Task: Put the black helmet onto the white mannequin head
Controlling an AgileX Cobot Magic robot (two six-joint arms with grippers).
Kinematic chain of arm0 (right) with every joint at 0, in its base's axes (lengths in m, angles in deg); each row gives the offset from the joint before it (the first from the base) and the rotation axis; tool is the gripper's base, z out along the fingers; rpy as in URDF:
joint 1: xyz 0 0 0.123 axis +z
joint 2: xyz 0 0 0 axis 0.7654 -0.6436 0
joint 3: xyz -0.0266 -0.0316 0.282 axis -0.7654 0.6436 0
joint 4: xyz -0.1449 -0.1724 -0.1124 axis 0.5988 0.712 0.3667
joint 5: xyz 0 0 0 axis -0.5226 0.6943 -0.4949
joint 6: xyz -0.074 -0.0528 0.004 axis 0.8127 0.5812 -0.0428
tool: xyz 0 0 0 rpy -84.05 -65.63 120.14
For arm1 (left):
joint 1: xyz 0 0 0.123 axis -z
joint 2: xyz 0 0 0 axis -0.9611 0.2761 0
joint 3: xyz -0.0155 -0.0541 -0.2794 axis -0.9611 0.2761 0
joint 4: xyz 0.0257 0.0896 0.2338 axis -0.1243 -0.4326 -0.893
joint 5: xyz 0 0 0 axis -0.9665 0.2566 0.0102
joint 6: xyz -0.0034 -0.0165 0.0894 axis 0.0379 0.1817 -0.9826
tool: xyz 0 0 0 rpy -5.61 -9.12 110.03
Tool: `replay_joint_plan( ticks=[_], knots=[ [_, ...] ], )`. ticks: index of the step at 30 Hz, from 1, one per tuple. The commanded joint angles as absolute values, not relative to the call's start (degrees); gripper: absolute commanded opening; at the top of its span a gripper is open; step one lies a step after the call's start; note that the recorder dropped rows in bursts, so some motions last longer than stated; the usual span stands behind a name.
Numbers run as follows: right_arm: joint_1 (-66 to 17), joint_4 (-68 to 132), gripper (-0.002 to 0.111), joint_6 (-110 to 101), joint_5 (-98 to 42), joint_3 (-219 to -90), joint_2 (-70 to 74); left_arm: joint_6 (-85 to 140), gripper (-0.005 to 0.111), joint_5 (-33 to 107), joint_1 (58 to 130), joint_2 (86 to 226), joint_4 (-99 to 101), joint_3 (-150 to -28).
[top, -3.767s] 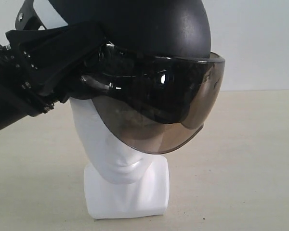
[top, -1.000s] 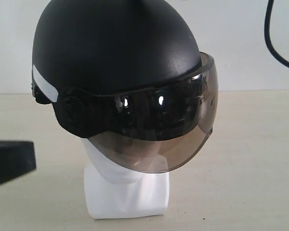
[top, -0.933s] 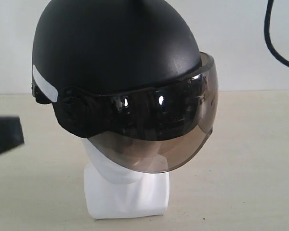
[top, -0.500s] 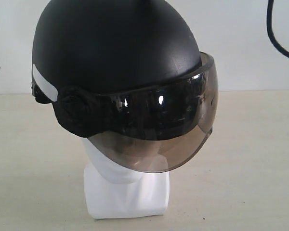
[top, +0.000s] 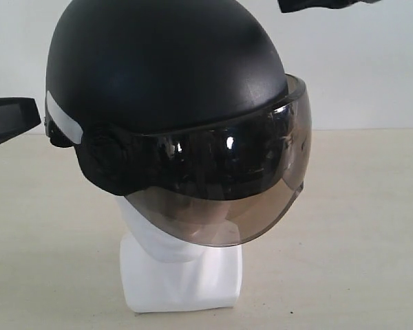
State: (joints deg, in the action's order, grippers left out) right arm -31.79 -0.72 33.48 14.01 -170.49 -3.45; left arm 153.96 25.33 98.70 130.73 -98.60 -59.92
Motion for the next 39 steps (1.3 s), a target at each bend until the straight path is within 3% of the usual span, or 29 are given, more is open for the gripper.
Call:
replay_joint_plan(
  ticks=[1,10,39],
  knots=[
    [-36.13,-0.51,0.0,33.4,17.59,-170.3,-3.37,153.17,0.004,28.06,99.06,131.85,-98.65,-60.24],
    [-37.4,-4.5,0.0,39.1,25.08,-170.3,-5.79,152.7,0.004,28.96,99.06,133.07,-98.65,-60.24],
    [-37.4,-9.74,0.0,40.08,30.32,-170.3,-6.81,149.16,0.004,32.77,99.06,138.53,-98.65,-60.24]
  ],
)
